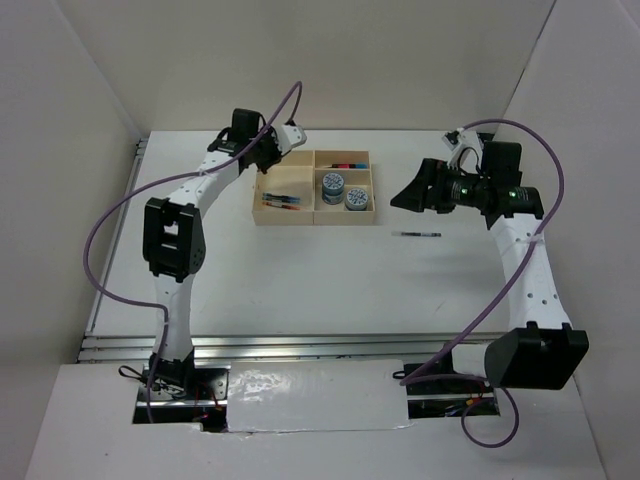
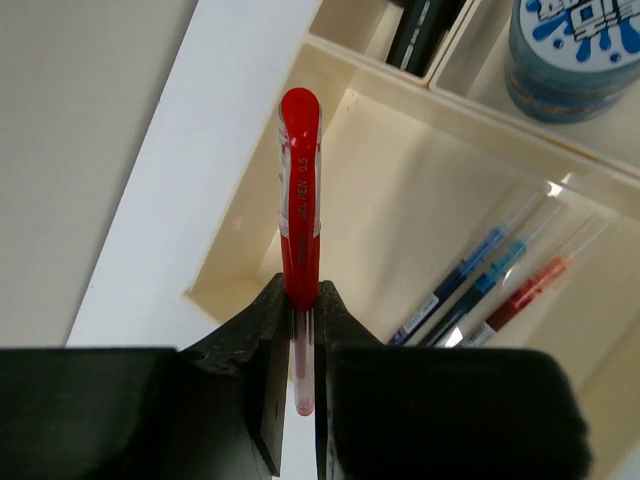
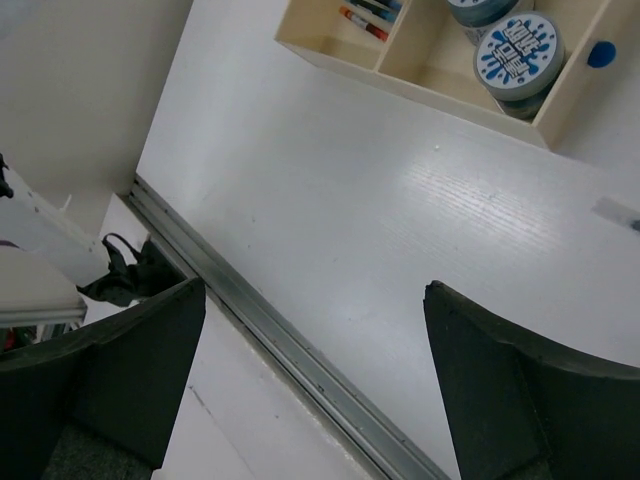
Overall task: Sort the stationery into containers
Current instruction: Place the pen in the storage box.
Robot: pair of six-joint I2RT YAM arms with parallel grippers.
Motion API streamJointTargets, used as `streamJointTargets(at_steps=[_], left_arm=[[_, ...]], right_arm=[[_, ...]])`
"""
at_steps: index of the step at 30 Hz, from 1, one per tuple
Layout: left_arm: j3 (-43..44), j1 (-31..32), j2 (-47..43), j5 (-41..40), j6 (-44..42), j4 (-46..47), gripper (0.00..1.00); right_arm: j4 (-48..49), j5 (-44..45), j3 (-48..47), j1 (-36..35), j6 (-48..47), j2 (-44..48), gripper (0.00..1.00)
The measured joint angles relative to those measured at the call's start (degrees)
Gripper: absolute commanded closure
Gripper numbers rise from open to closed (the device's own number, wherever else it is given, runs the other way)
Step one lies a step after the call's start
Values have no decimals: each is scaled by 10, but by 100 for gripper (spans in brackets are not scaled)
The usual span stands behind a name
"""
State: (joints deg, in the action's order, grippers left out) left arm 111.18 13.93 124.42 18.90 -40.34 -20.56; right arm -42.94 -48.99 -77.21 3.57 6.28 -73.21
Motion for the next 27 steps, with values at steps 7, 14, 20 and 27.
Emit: streamJointTargets(at_steps=[7,14,20,27], left_arm=[[12,26,28,11,-41,53,100],[12,38,59,0,-92,66,100],[11,38,80,-26,-123,64,97],[11,41,84,-53,-151,61,87]], right_arm=[[-8,-13,34,20,-17,17,6],[-23,-24,38,42,-34,16,6],[-30,-27,42,47,-44,11,6],[-37,-30,43,47,-46,-2,7]])
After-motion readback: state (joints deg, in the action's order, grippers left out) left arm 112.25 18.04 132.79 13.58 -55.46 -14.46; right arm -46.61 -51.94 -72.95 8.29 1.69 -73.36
